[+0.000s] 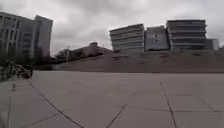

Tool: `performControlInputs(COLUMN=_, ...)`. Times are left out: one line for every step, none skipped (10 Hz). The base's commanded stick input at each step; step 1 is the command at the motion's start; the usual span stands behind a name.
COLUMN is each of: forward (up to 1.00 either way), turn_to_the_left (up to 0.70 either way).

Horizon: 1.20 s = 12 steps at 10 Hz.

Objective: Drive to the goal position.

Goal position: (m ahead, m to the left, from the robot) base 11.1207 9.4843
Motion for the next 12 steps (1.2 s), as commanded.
performControlInputs(forward=1.00, turn_to_the_left=0.28)
performControlInputs(forward=1.00, turn_to_the_left=0.28)
performControlInputs(forward=1.00, turn_to_the_left=0.28)
performControlInputs(forward=1.00, turn_to_the_left=0.28)
performControlInputs(forward=1.00, turn_to_the_left=0.28)
performControlInputs(forward=1.00, turn_to_the_left=0.28)
performControlInputs(forward=1.00, turn_to_the_left=0.27)
performControlInputs(forward=1.00, turn_to_the_left=0.24)
performControlInputs(forward=1.00, turn_to_the_left=0.11)
performControlInputs(forward=1.00, turn_to_the_left=0.00)
performControlInputs(forward=1.00, turn_to_the_left=0.00)
performControlInputs(forward=1.00, turn_to_the_left=0.00)
